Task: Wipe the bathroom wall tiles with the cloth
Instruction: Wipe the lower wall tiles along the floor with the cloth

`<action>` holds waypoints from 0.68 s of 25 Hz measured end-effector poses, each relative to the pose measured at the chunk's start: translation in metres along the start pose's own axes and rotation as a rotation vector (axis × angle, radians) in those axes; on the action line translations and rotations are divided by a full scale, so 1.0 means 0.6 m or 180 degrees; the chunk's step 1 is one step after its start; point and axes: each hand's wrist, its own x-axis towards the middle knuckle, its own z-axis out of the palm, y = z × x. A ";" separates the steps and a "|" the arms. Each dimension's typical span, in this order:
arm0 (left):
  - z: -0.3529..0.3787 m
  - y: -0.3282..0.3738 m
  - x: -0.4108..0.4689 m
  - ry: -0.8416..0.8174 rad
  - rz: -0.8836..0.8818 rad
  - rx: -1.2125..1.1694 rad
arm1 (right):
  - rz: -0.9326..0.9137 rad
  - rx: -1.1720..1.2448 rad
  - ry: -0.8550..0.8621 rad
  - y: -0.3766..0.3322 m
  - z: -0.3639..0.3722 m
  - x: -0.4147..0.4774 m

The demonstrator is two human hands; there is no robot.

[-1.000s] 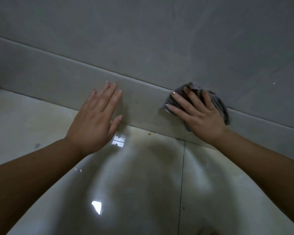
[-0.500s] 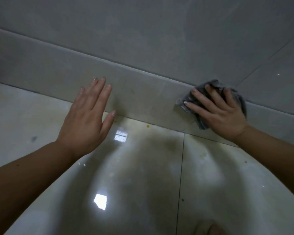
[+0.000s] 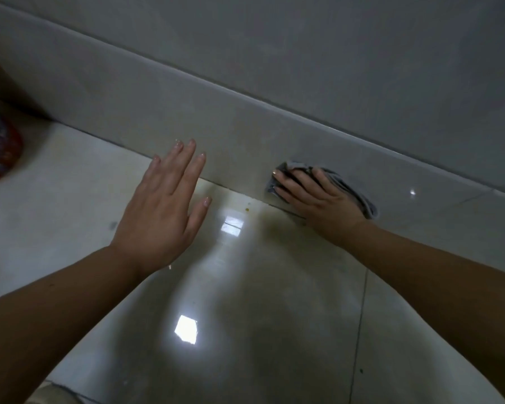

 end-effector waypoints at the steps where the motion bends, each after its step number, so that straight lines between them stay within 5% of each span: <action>1: 0.001 -0.012 -0.003 -0.0022 -0.0045 0.0025 | -0.0019 -0.0002 0.0032 -0.015 0.006 0.024; 10: -0.005 -0.078 -0.015 -0.0119 -0.0210 0.0168 | -0.0452 -0.0176 -0.0027 -0.132 0.059 0.239; 17: 0.002 -0.049 0.005 -0.0158 -0.0137 0.0115 | -0.0765 -0.0128 -0.0214 -0.113 0.085 0.149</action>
